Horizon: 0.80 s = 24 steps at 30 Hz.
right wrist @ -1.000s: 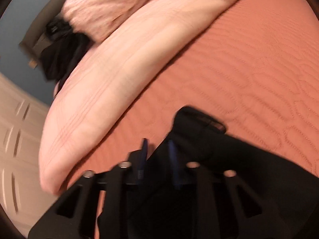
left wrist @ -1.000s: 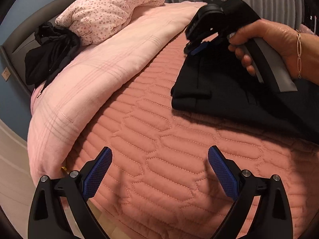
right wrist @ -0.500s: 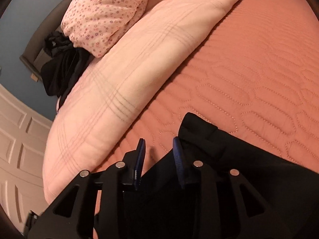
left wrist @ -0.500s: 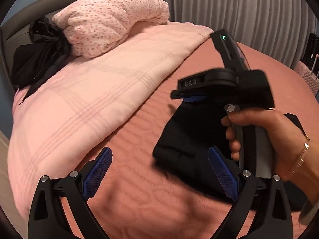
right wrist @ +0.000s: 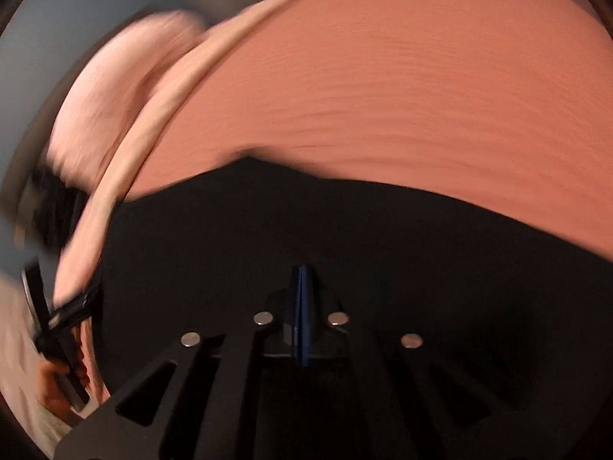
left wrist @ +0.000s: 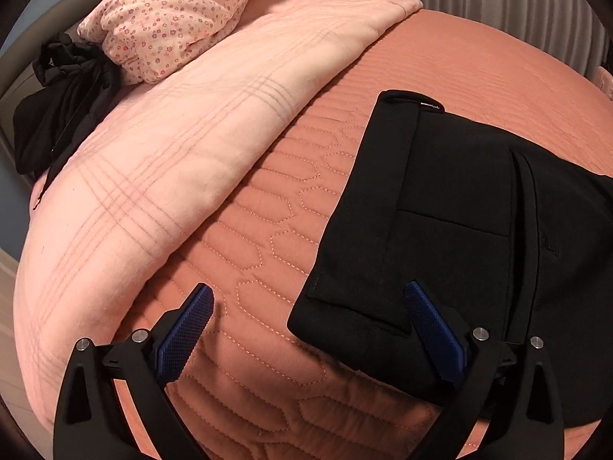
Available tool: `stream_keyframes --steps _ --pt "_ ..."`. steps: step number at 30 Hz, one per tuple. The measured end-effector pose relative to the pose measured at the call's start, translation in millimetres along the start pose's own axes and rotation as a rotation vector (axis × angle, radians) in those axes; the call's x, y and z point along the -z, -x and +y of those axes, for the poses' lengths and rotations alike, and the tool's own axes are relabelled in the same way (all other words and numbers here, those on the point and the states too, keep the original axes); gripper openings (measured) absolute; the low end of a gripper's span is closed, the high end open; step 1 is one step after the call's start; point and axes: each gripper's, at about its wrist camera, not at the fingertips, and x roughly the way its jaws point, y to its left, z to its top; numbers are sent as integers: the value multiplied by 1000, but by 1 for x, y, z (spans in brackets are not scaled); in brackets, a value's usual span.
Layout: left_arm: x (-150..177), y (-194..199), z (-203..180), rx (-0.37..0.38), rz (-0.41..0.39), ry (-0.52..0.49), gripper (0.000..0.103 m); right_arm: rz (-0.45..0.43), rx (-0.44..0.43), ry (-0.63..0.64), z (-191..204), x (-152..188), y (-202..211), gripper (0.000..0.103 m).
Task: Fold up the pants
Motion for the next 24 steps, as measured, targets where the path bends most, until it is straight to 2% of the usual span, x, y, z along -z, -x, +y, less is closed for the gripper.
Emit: stream_keyframes --steps 1,2,3,4,6,7,8,9,10,11,12,14,15,17,18,19,20,21,22,23,24 --pt "-1 2 -3 -23 11 -9 98 -70 67 -87 -25 -1 31 0" --pt "-6 9 -7 -58 22 -12 97 -101 90 -82 -26 -1 44 7" --pt "-13 18 -10 -83 9 -6 93 -103 71 -40 -19 -1 49 7" --pt "-23 42 -19 -65 -55 17 93 -74 20 22 1 -1 44 7" --pt "-38 70 -41 12 -118 54 96 -7 -68 140 45 2 19 7" --pt "-50 77 -63 60 -133 50 97 30 -115 244 76 5 -3 6" --pt "-58 72 -84 70 -125 21 98 49 -106 301 87 5 -17 6" --pt "-64 59 -108 42 -97 -32 98 80 -64 362 96 4 -37 4" --pt "-67 32 -137 -41 -48 -124 98 100 -4 381 88 -6 -56 2" --pt "-66 9 -152 -127 -19 -190 98 86 -56 299 67 -24 -58 0" --pt "-63 -12 -158 -164 -6 -227 98 49 -53 176 47 -42 -50 0" --pt "-66 -9 -148 -145 -34 -165 98 -41 8 123 40 -60 -26 7" --pt "-70 -8 -145 -154 -25 -164 98 -19 -87 168 52 -62 -23 7" --pt "-75 -7 -145 -171 -27 -176 98 111 -198 284 84 -55 -40 7" --pt "-75 -8 -149 -186 -23 -189 98 183 -234 370 105 -50 -62 6" --pt "-74 -8 -153 -209 -24 -210 98 195 -209 387 108 -50 -77 3" --pt "-74 -9 -155 -225 -29 -228 98 181 -154 351 103 -56 -89 2" --pt "-76 -11 -155 -235 -31 -243 98 146 -127 261 93 -68 -95 0" --pt "-76 -9 -154 -239 -27 -248 98 57 -95 117 75 -80 -84 7" --pt "-76 -6 -152 -248 -26 -248 98 6 -118 52 67 -83 -72 8" --pt "-76 -1 -150 -283 -36 -247 98 -6 -199 45 65 -77 -59 8"
